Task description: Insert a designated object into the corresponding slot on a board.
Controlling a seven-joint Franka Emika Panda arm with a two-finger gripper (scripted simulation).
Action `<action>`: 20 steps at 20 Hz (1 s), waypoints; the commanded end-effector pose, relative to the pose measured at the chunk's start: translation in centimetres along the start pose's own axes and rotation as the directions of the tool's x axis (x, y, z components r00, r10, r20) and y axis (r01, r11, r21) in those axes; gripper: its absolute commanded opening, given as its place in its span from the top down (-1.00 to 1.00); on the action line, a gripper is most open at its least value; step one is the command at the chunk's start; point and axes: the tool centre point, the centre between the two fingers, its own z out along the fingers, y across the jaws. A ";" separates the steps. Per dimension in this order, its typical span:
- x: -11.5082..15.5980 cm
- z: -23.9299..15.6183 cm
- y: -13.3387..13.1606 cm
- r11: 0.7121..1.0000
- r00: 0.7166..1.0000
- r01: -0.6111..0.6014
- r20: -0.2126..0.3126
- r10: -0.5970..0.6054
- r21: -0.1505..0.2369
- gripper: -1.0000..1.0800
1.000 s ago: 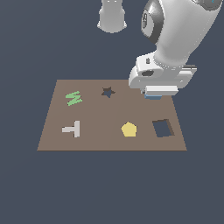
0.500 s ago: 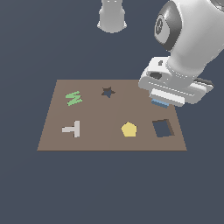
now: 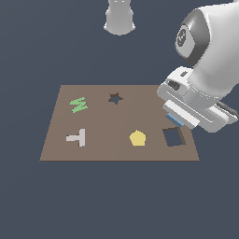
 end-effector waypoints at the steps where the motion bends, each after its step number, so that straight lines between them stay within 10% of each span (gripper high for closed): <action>1: 0.9 -0.1 -0.9 0.995 0.995 -0.105 0.000 0.105 0.001 1.00; 20: 5.9 -0.3 -3.4 0.832 0.832 -0.554 0.000 0.554 0.000 1.00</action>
